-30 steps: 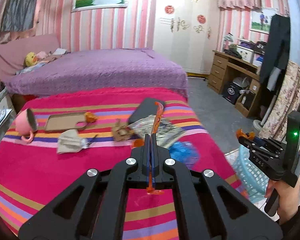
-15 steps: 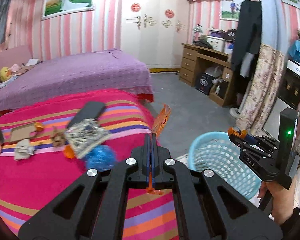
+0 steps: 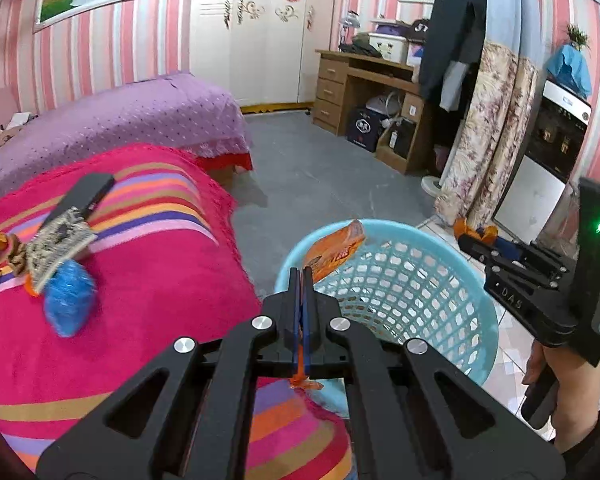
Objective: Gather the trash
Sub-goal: 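Carry biscuit bag and peel over the blue basket and open both tools to drop them, then move both open tools back over the bed toward the blue plastic bag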
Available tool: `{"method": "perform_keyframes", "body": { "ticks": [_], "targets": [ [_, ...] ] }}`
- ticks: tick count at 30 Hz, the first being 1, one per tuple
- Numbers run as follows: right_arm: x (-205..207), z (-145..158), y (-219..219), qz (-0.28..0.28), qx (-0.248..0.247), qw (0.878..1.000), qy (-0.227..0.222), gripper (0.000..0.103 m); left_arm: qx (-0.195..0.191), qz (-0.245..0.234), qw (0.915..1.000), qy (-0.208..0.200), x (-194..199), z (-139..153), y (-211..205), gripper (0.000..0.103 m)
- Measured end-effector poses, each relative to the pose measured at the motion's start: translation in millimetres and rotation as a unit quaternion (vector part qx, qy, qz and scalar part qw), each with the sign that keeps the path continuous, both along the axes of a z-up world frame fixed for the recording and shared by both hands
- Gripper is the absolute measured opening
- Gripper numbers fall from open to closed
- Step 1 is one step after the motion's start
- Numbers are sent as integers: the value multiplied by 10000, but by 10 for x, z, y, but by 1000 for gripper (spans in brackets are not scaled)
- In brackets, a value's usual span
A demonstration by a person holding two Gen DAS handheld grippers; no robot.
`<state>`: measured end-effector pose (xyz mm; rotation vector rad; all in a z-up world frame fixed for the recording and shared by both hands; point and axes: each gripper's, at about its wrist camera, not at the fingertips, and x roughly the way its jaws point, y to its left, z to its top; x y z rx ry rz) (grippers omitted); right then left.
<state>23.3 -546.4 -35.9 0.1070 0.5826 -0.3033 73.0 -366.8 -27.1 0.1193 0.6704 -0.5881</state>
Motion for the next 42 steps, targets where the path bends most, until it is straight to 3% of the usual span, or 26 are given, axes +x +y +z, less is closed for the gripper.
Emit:
{"method": "perform_keyframes", "body": {
  "ticks": [8, 10, 12, 15, 18, 23, 28, 30, 33, 38, 42],
  "targets": [
    [-73, -102, -68, -53, 54, 10000, 47, 24, 229, -43, 9996, 173, 206, -299, -351, 2],
    [-80, -105, -79, -70, 68, 9999, 46, 24, 298, -41, 9994, 176, 249, -341, -401, 17],
    [-66, -117, -93, -82, 90, 9999, 57, 24, 300, 54, 9995, 124, 277, -339, -407, 53],
    [-59, -132, -100, -80, 78, 9999, 68, 24, 252, 185, 9995, -49, 283, -286, -361, 75],
    [-39, -142, -96, -64, 61, 10000, 41, 24, 241, 391, 9985, -289, 280, -211, -271, 89],
    [3, -160, -27, -21, -29, 10000, -16, 25, 233, 617, 9964, -528, 261, -130, -60, 95],
    [78, -129, 74, 44, -90, 9999, -93, 28, 150, 827, 9953, -472, 289, -112, 211, 97],
    [119, -139, 129, 74, -103, 9999, 0, 52, 128, 914, 9946, -470, 279, -103, 318, 97],
    [175, -127, 256, 101, -269, 9995, 91, 74, 100, 1015, 9933, -540, 254, -68, 481, 97],
    [234, -28, 427, 31, -379, 9993, 31, 95, 131, 1141, 9915, -619, 228, -8, 756, 97],
    [280, 46, 553, -66, -402, 9992, 6, 98, 66, 1253, 9899, -656, 225, 77, 1017, 97]
  ]
}}
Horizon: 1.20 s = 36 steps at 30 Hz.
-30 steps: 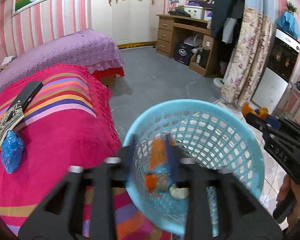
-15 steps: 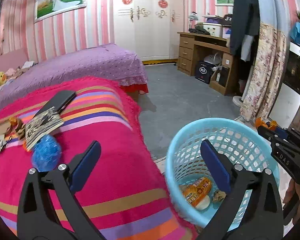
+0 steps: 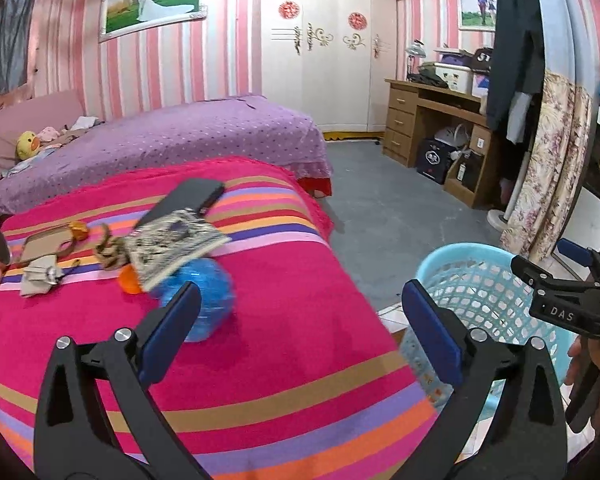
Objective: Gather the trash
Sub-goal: 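Move both open tools back over the bed toward the blue plastic bag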
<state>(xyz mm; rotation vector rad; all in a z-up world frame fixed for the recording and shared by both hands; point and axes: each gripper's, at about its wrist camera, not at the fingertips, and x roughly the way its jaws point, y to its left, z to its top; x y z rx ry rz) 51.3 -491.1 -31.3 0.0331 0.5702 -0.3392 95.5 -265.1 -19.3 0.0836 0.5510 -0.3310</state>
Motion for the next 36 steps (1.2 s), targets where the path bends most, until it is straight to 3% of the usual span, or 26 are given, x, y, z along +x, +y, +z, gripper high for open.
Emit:
{"method": "perform_keyframes", "body": {
  "ticks": [17, 32, 36],
  "targets": [
    [374, 102, 751, 469, 425, 9980, -74, 98, 21, 521, 9984, -204, 81, 211, 1131, 97],
    [561, 107, 1316, 807, 724, 9941, -52, 98, 79, 1148, 9933, -29, 387, -44, 1880, 97],
    [599, 119, 1450, 758, 600, 9953, -72, 98, 122, 1288, 9916, 5, 452, -88, 2045, 97]
  ]
}}
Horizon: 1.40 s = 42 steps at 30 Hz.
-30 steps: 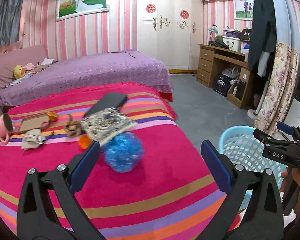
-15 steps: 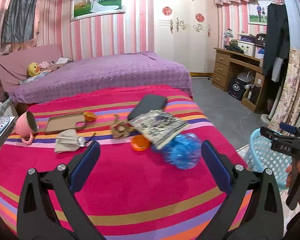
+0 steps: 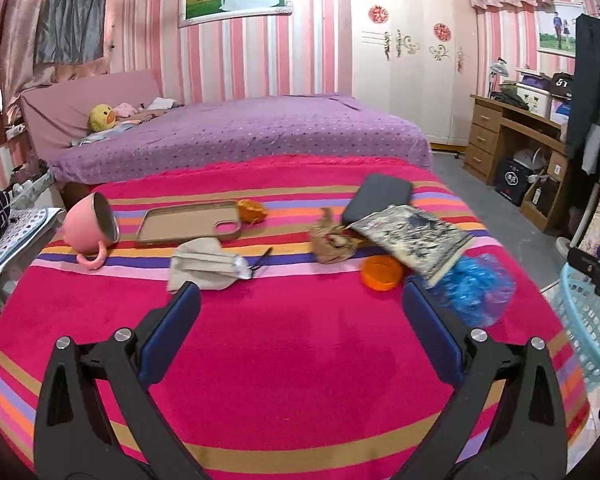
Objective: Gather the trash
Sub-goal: 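Move both open tools back over the bed toward the blue plastic bag, then grasp the blue plastic bag with the right tool and lift it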
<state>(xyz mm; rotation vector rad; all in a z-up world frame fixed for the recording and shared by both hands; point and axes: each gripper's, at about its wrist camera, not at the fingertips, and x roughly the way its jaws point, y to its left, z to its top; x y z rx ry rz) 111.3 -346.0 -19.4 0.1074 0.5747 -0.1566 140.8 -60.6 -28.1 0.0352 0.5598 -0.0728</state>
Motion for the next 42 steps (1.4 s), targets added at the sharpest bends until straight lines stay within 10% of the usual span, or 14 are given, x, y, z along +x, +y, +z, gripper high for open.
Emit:
{"method": "perform_keyframes", "body": {
  "ticks": [23, 30, 42],
  "targets": [
    [542, -225, 1248, 947, -950, 9888, 653, 96, -192, -46, 9966, 799, 191, -195, 372, 97],
    [603, -393, 1394, 1398, -894, 9815, 960, 39, -155, 41, 9968, 782, 220, -203, 404, 97],
    [354, -262, 907, 1338, -621, 9858, 806, 34, -136, 66, 9969, 770, 251, -241, 325, 97]
  ]
}}
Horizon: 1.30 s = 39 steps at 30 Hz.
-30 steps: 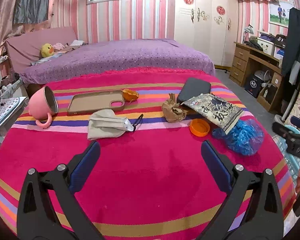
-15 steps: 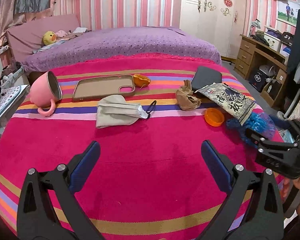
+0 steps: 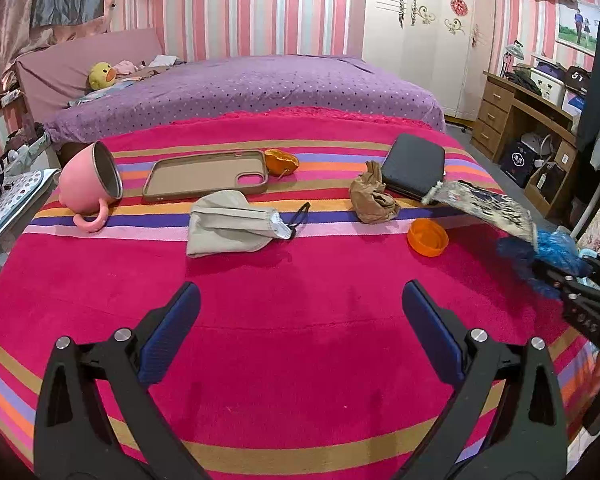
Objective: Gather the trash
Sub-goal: 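Grasp the blue plastic bag with the right tool and lift it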
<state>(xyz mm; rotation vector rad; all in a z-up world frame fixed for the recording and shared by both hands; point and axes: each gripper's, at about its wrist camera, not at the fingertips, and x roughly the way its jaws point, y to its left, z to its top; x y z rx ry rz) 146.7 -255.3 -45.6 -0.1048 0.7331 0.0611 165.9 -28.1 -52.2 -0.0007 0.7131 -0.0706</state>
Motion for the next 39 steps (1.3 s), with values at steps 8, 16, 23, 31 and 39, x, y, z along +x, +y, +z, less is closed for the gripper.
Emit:
{"method": "perform_keyframes", "body": {
  "ticks": [8, 16, 23, 31, 39],
  "targets": [
    [-56, -4, -306, -276, -87, 9995, 85, 34, -73, -62, 10000, 15, -20, -4, -82, 97],
    [-125, 16, -565, -472, -33, 9989, 56, 34, -56, -205, 9998, 31, -37, -6, -297, 97],
    [-213, 97, -822, -816, 144, 9963, -246, 34, -39, -304, 9995, 17, -58, -15, -452, 97],
    [-318, 270, -663, -179, 562, 9941, -909, 34, -1, -419, 9991, 8, -82, -23, -586, 97],
    [-99, 174, -237, 301, 761, 9937, -764, 34, -39, -417, 9991, 18, -105, -16, -609, 97]
  ]
}}
